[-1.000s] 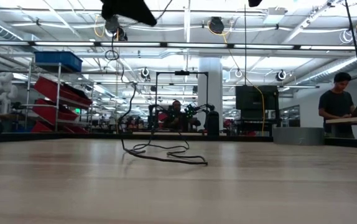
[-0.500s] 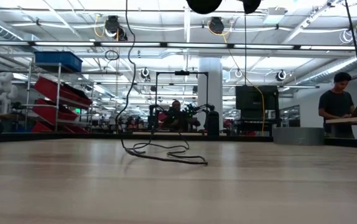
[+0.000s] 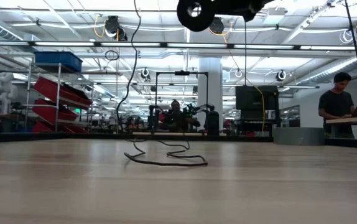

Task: Coil cords
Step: Coil the black wire onto the spool

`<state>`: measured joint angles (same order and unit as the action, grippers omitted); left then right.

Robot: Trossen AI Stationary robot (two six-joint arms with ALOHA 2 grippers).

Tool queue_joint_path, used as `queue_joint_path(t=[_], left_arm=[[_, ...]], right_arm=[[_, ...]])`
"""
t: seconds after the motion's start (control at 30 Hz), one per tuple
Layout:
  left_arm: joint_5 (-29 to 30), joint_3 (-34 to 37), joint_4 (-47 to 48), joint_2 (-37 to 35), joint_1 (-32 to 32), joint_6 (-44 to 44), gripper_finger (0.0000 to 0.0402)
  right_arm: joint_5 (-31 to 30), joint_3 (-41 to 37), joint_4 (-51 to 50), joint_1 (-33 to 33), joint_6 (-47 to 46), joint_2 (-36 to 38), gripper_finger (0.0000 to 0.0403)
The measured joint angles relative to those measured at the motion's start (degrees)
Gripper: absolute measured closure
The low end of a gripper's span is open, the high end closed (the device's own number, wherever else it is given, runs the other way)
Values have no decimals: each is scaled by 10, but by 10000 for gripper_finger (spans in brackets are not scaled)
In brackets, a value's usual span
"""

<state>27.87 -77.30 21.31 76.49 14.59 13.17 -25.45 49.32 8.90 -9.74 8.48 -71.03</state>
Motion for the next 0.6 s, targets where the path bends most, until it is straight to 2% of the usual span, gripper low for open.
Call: queue_joint_path(t=[0.27,0.6], left_arm=[[0,0,-122,56,0,-8,401],[2,0,-179,106,18,-4,401]], right_arm=[[-14,0,86,1,6,-31,403],[-50,0,97,2,-18,-28,403]])
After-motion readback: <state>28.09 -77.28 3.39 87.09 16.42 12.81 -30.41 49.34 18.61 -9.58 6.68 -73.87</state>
